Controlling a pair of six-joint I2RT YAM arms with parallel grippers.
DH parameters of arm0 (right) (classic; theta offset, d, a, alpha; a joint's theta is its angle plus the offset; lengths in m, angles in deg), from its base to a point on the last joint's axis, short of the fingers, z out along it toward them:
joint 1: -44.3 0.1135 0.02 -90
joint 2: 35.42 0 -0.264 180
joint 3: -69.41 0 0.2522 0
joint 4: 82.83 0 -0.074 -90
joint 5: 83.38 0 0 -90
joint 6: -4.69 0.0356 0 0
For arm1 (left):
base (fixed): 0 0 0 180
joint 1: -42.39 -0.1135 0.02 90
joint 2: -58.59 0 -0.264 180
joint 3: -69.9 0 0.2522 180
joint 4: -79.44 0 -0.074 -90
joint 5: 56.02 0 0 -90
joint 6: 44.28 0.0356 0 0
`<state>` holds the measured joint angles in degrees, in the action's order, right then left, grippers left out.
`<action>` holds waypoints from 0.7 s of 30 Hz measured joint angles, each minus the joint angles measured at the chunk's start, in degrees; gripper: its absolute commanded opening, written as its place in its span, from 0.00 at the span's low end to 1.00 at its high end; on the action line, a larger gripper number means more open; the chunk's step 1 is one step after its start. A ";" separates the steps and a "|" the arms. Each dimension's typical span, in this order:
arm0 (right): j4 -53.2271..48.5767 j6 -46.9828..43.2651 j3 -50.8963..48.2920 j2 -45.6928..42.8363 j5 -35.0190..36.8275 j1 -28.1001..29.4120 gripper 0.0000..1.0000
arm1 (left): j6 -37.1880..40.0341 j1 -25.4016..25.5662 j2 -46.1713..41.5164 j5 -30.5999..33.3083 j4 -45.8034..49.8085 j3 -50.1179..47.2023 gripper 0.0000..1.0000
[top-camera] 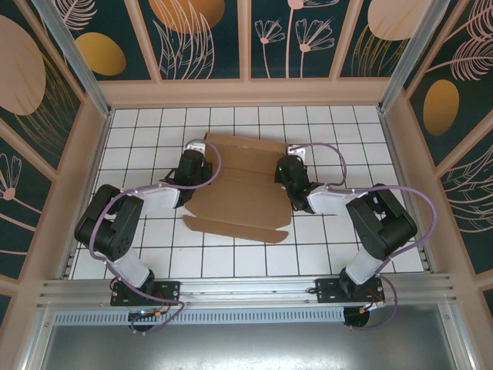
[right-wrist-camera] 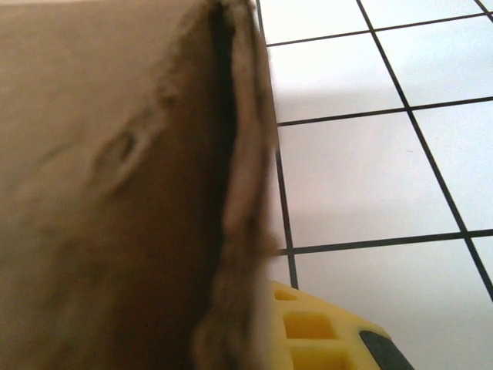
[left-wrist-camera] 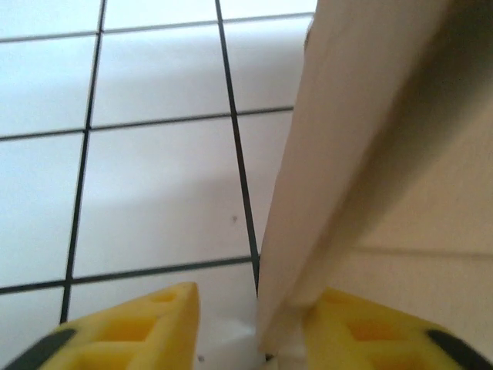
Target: Fold the paper box
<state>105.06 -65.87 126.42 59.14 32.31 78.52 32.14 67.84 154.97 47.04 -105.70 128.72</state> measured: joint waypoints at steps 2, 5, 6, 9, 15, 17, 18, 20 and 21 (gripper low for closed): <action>0.57 -0.31 -0.31 0.00 -0.07 -0.44 0.03 | -0.87 -0.04 -0.11 -0.85 -0.02 -0.68 0.53; 0.85 -1.20 -0.52 -0.17 -0.31 -0.66 0.09 | -2.21 -0.04 -1.66 -2.19 -0.02 -1.53 0.57; 0.85 -1.40 -0.59 -0.28 -0.46 -0.66 0.12 | -2.64 -0.04 -2.51 -2.60 -0.02 -1.77 0.58; 0.31 -2.34 -0.83 -0.68 -1.33 -0.70 0.25 | -3.78 -0.04 -5.99 -4.07 -0.48 -2.80 0.60; -2.12 -4.20 -3.72 -3.76 -3.54 -0.72 0.49 | -5.95 -0.04 -12.61 -5.60 -1.11 -5.62 0.60; -2.03 -4.37 -5.01 -6.19 -4.44 -0.72 0.57 | -6.78 -0.04 -14.21 -5.66 -1.31 -6.93 0.60; -1.77 -4.76 -5.57 -7.28 -4.87 -0.72 0.60 | -7.23 -0.04 -14.95 -5.81 -1.44 -7.63 0.59; -1.01 -5.53 -6.97 -9.90 -5.84 -0.72 0.65 | -8.28 -0.04 -16.85 -6.58 -1.49 -9.16 0.57; -0.68 -5.84 -7.54 -11.02 -6.27 -0.72 0.67 | -8.68 -0.04 -17.79 -6.86 -1.46 -9.77 0.56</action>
<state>104.38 -71.70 118.88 48.12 26.04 77.79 23.46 67.80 137.18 40.18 -107.16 118.95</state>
